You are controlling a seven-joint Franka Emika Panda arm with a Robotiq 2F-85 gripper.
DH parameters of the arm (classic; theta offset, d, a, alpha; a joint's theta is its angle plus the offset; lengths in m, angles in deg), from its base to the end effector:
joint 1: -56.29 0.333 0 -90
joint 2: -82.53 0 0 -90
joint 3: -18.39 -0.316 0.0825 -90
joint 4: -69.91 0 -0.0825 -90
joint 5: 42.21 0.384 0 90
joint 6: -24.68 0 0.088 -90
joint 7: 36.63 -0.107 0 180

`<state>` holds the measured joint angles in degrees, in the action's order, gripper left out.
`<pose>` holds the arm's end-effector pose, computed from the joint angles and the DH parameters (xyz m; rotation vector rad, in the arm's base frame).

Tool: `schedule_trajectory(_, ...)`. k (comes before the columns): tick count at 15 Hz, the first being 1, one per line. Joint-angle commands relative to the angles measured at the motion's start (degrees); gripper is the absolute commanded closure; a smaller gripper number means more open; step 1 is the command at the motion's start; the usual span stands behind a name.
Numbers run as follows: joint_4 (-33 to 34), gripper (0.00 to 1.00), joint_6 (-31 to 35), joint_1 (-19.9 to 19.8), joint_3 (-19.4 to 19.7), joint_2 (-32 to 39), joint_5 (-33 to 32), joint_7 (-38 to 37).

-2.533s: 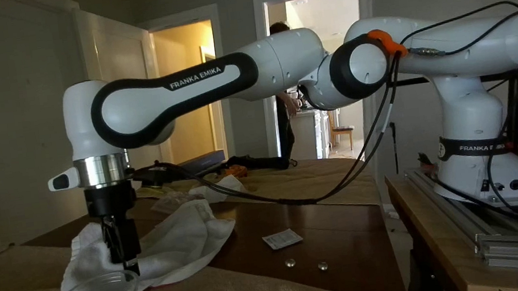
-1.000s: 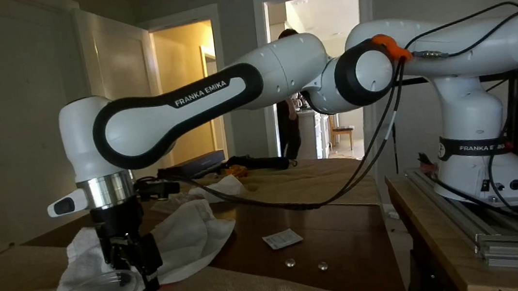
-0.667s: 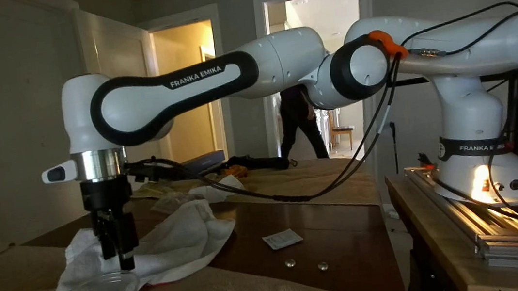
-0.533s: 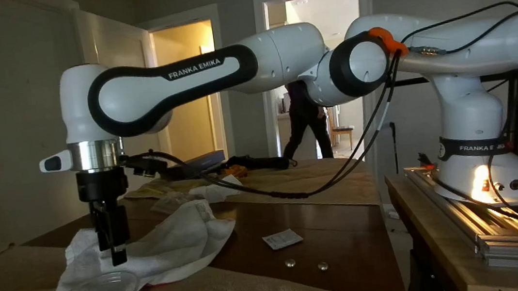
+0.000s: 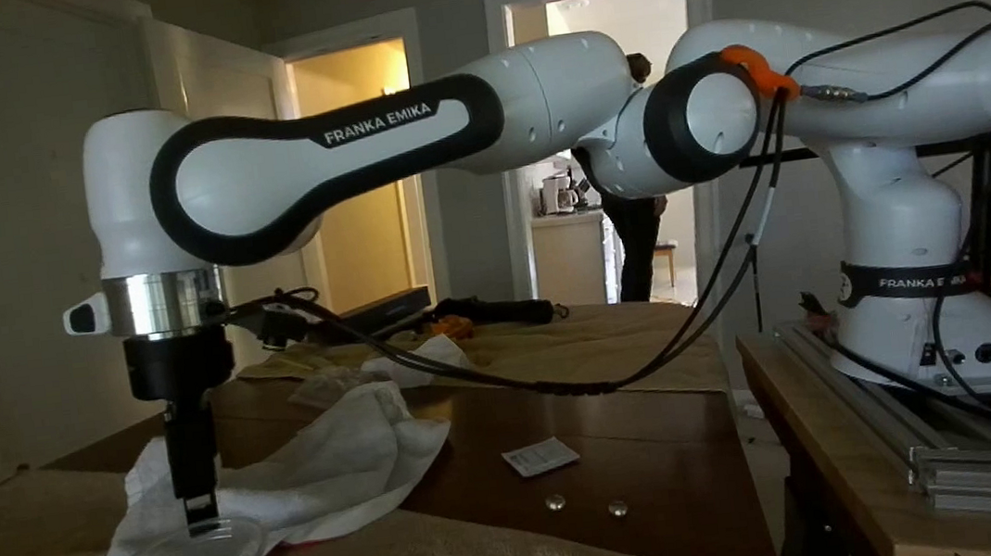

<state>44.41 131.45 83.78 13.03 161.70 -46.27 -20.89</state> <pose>0.7085 0.3933 0.1911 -2.8739 -1.1974 -0.0551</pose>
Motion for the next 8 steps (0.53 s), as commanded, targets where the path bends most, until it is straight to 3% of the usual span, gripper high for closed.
schedule_trajectory(1,-1.2,0.0,0.4,0.0,0.0,-0.7,-0.1,-0.7)
schedule_trajectory(7,-2.0,0.0,-0.9,-1.1,2.6,0.1,-0.1,-11.9)
schedule_trajectory(8,2.1,0.0,-3.1,-1.1,2.5,2.7,0.1,-12.6)
